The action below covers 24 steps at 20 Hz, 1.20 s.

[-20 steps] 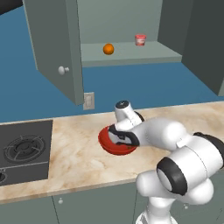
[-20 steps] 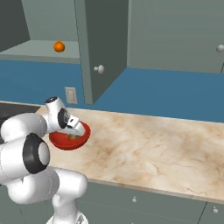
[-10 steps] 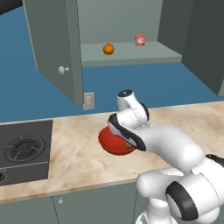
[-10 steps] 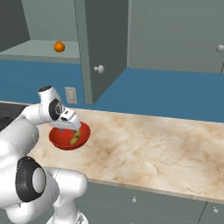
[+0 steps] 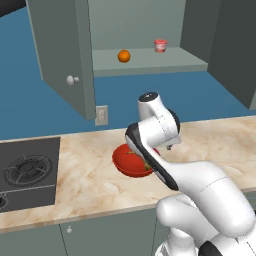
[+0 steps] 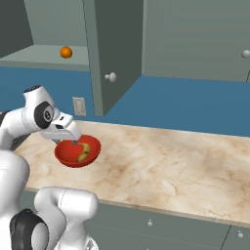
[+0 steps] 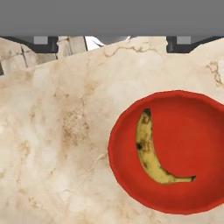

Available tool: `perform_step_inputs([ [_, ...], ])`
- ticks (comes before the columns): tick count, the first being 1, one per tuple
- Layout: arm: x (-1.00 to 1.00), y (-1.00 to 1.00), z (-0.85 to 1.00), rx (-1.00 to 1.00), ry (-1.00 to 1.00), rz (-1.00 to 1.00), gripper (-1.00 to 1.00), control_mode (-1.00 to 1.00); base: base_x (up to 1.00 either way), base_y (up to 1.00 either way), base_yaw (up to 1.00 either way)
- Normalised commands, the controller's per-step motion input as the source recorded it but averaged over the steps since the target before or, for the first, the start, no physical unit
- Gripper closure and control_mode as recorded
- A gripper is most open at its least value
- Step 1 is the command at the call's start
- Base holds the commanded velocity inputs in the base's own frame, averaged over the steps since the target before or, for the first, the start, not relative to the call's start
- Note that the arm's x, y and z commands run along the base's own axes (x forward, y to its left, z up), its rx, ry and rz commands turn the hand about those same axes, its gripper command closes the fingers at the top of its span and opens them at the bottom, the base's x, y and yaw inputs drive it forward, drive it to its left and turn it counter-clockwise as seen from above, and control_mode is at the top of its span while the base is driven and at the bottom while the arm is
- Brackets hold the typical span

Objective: Open the cabinet. Pick the tangerine and banana from the cabinet and place them into the bowl. Then close the cabinet.

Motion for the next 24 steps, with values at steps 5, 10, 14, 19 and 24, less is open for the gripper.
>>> perform_step_inputs([
  [5,-0.25,0.0,0.91,-0.03,0.0,0.06,-1.0,-1.0,0.0,0.0,0.0],
  [10,-0.03,0.0,1.0,0.0,0.0,0.08,-1.0,-1.0,0.0,0.0,0.0],
  [14,0.0,0.13,0.89,0.0,-0.05,0.08,-1.0,-1.0,0.0,0.0,0.0],
  [19,0.05,0.21,0.6,0.0,-0.18,0.11,-1.0,-1.0,0.0,0.0,0.0],
  [24,0.14,0.24,0.53,0.0,-0.25,0.15,-1.0,-1.0,0.0,0.0,0.0],
])
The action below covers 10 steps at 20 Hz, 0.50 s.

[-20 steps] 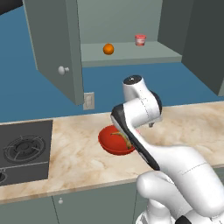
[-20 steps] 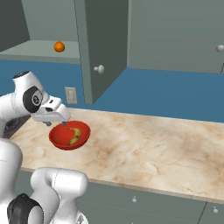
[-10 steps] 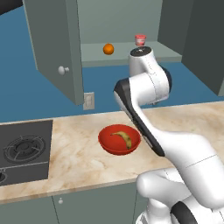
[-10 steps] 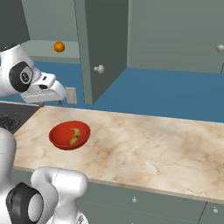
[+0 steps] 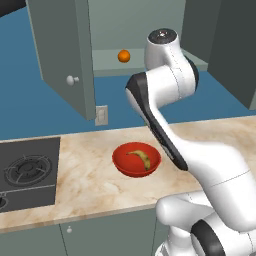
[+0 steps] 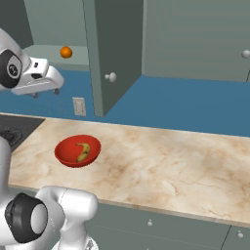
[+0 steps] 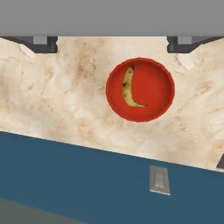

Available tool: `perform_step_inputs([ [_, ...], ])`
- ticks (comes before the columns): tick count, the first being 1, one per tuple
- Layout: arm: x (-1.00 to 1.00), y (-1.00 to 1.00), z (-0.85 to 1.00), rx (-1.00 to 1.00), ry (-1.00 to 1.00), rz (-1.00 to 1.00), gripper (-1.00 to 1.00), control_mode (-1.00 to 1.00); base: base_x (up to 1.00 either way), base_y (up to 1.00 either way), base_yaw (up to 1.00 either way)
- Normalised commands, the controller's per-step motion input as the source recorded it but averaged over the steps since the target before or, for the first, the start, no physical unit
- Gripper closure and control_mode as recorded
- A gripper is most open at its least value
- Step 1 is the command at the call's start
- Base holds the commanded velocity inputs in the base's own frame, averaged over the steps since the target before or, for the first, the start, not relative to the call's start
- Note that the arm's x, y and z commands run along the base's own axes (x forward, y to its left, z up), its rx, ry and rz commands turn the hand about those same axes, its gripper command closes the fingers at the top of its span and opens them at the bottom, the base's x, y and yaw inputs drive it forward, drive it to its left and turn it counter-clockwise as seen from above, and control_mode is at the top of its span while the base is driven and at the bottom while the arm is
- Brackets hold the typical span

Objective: Open the cabinet. Pick the tangerine and banana from the cabinet and place them into the bowl. Then close the cabinet.

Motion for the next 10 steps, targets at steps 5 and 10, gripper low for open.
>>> perform_step_inputs([
  [5,0.38,0.2,0.43,0.03,-0.23,0.16,-1.0,-1.0,0.0,0.0,0.0],
  [10,0.61,0.06,0.21,0.06,-0.19,0.13,-1.0,-1.0,0.0,0.0,0.0],
])
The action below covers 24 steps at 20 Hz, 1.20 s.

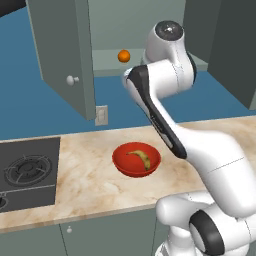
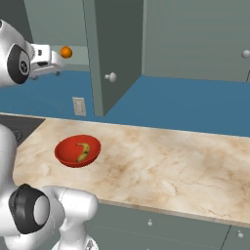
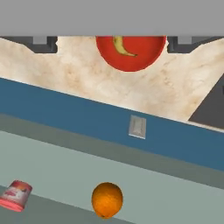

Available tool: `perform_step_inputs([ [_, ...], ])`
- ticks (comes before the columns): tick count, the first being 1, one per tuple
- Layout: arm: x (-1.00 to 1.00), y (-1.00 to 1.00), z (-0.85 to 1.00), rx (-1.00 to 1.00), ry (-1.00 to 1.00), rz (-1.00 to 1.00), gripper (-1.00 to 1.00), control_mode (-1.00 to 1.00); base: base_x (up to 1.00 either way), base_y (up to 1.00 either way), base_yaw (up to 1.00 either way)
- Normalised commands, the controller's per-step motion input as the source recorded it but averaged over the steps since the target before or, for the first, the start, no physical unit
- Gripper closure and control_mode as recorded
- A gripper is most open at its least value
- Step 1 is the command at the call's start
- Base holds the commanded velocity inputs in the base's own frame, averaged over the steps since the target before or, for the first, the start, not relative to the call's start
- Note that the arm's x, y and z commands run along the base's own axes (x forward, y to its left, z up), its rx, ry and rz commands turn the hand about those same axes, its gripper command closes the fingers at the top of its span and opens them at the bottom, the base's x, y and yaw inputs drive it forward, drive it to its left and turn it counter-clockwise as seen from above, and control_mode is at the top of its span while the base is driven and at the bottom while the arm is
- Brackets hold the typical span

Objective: Open the cabinet. Pick the tangerine and banana from the cabinet and place them into the bowl. Then close the cabinet.

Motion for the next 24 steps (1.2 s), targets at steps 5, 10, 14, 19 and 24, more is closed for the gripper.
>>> perform_step_inputs([
  [5,0.59,0.02,0.26,0.06,-0.15,0.05,-1.0,-1.0,0.0,0.0,0.0],
  [10,0.61,0.1,0.28,0.09,-0.03,0.01,-1.0,-1.0,0.0,0.0,0.0],
  [14,0.59,0.2,0.35,0.07,0.0,0.0,-1.0,-1.0,0.0,0.0,0.0],
  [19,0.49,0.16,0.17,0.03,0.0,0.0,-1.0,-1.0,0.0,0.0,0.0],
  [24,0.45,0.14,-0.21,0.0,0.0,0.0,-1.0,-1.0,0.0,0.0,0.0],
])
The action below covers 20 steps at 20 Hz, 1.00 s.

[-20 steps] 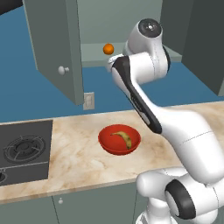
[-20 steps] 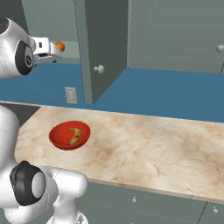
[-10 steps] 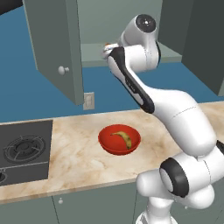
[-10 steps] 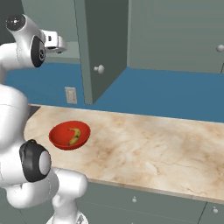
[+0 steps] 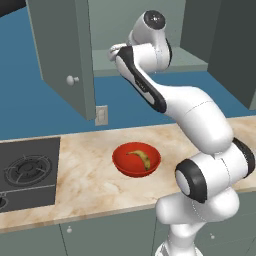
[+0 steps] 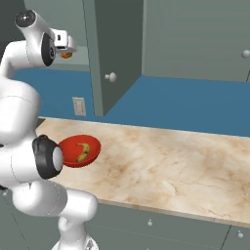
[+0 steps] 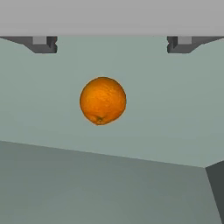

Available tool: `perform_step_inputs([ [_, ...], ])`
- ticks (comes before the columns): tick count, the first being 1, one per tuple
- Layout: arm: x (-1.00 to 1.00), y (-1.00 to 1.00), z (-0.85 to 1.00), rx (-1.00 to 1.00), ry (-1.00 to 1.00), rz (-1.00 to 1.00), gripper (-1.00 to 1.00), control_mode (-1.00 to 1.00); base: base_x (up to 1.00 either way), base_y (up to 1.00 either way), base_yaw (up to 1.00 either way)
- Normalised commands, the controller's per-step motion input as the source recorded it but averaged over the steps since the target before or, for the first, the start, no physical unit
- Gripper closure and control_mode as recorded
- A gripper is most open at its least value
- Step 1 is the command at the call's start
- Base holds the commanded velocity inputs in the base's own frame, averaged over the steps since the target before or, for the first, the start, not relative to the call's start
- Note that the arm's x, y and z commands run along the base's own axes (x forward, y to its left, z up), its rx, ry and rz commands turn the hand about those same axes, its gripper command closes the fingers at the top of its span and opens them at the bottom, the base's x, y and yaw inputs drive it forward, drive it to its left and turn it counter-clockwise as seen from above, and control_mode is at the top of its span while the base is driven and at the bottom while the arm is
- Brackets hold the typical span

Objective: Open the cabinet. Pick the tangerine and banana from the cabinet and place them into the bowl. Then close the cabinet.

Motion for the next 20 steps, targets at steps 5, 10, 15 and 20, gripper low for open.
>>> perform_step_inputs([
  [5,0.48,0.02,-0.18,0.0,0.0,0.0,-1.0,-1.0,0.0,0.0,0.0],
  [10,0.51,0.0,-0.06,0.0,0.0,0.0,-1.0,-1.0,0.0,0.0,0.0],
  [15,0.45,0.0,0.0,0.01,0.05,0.0,-1.0,-1.0,0.0,0.0,0.0],
  [20,0.26,0.01,-0.14,0.0,0.04,0.0,1.0,-1.0,0.0,0.0,0.0],
])
